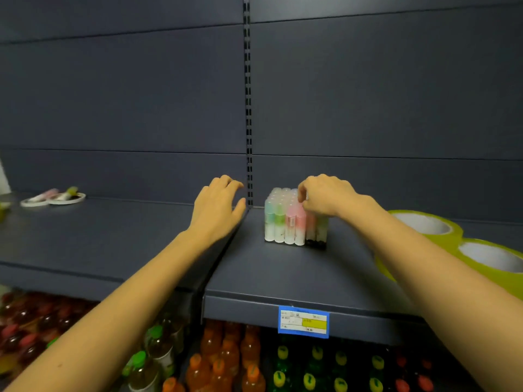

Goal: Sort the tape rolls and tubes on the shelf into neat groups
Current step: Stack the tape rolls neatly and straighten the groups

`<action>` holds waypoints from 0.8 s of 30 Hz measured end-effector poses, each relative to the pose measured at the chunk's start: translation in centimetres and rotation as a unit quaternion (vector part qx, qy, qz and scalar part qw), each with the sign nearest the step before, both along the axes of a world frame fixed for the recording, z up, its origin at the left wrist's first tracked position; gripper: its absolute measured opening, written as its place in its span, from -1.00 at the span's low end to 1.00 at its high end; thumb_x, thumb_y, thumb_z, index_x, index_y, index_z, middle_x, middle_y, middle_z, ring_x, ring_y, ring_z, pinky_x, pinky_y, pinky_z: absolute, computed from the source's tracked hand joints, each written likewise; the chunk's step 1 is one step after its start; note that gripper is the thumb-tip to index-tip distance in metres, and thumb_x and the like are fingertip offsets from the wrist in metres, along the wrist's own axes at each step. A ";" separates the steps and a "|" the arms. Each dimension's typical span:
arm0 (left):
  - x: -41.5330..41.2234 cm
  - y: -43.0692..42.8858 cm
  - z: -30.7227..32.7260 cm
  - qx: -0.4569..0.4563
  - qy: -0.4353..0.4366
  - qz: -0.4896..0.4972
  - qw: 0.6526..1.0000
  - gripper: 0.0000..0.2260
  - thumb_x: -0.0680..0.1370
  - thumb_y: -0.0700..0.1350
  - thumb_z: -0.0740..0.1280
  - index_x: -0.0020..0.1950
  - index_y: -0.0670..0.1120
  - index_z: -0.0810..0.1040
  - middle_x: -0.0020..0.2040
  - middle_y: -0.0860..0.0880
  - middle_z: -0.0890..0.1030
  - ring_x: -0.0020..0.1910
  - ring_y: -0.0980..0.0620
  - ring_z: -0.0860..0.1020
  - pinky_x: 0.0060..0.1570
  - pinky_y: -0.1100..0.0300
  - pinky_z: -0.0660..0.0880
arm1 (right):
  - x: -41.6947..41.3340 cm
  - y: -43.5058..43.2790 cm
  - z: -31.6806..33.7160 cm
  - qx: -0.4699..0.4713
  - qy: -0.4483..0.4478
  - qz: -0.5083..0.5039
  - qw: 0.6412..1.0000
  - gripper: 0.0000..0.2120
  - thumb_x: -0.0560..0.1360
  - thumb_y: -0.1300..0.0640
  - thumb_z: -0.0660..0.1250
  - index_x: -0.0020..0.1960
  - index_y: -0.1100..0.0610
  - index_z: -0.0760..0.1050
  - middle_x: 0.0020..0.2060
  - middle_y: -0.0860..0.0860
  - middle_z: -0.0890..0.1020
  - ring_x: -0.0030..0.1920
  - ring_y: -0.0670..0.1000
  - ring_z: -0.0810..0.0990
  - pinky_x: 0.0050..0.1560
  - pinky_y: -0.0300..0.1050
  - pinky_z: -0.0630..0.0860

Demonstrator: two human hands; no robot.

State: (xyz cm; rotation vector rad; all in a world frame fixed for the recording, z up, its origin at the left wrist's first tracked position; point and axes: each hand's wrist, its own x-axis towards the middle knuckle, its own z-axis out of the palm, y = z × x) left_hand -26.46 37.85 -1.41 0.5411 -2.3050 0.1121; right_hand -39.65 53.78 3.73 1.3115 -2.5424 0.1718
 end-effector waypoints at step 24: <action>35.6 -14.9 -2.5 0.093 0.004 0.323 0.942 -0.79 0.55 -0.02 0.24 0.02 -0.10 0.57 0.00 -0.07 0.57 0.06 -0.07 0.47 -0.01 0.06 0.38 | 28.1 -27.4 -4.0 -0.029 -0.064 0.358 0.931 -0.76 0.54 0.06 0.23 0.20 -0.05 0.47 0.10 -0.06 0.58 0.12 0.05 0.54 -0.05 -0.10 0.41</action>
